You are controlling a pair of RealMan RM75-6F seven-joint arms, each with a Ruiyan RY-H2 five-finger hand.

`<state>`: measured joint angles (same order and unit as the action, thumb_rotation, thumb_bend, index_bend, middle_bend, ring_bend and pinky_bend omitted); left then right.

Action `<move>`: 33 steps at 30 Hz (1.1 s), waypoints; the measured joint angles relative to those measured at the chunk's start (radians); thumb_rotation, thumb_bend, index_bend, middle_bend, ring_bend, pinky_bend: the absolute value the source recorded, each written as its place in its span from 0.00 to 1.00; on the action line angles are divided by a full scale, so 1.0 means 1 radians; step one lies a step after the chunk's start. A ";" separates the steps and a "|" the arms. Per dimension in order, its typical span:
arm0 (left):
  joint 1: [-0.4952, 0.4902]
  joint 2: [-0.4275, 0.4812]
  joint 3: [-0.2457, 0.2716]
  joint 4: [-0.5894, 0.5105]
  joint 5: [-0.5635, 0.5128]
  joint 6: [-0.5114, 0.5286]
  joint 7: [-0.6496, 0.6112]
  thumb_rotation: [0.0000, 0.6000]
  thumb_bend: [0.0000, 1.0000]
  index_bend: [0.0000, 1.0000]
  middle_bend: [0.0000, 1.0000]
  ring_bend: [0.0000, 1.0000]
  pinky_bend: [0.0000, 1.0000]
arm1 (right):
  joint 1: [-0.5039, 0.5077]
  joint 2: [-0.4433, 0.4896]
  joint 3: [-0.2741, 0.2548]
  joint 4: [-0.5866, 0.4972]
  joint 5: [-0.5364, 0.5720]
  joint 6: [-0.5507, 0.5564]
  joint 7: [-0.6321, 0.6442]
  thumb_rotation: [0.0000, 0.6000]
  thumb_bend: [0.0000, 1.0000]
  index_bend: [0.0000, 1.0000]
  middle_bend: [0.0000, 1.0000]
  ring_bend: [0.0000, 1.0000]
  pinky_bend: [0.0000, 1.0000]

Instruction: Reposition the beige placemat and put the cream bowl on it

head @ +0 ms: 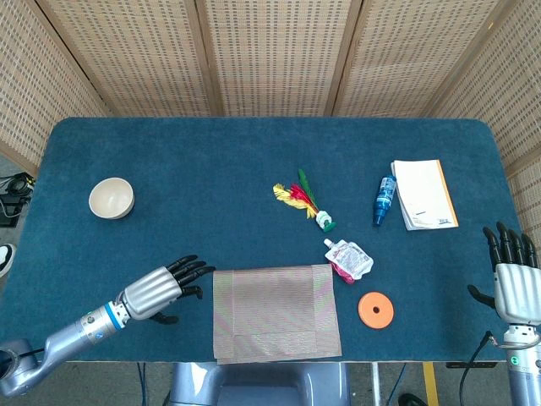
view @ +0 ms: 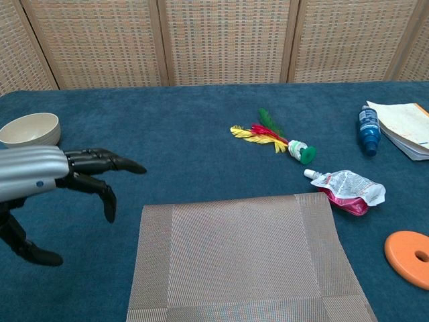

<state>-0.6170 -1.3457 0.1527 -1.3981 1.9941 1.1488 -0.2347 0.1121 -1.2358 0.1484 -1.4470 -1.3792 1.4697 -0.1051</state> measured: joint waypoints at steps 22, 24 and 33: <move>-0.035 -0.155 0.098 0.022 0.034 -0.062 0.103 1.00 0.00 0.40 0.00 0.00 0.00 | 0.003 -0.006 -0.002 0.012 0.006 -0.009 -0.004 1.00 0.00 0.00 0.00 0.00 0.00; -0.037 -0.171 0.096 0.023 0.027 -0.071 0.118 1.00 0.00 0.40 0.00 0.00 0.00 | 0.004 -0.007 -0.003 0.014 0.005 -0.010 -0.006 1.00 0.00 0.00 0.00 0.00 0.00; -0.047 -0.243 0.089 0.048 -0.010 -0.112 0.143 1.00 0.00 0.41 0.00 0.00 0.00 | 0.005 -0.010 -0.004 0.016 0.007 -0.014 -0.007 1.00 0.00 0.00 0.00 0.00 0.00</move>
<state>-0.6645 -1.5885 0.2418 -1.3497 1.9839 1.0368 -0.0913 0.1169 -1.2453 0.1444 -1.4306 -1.3717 1.4558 -0.1124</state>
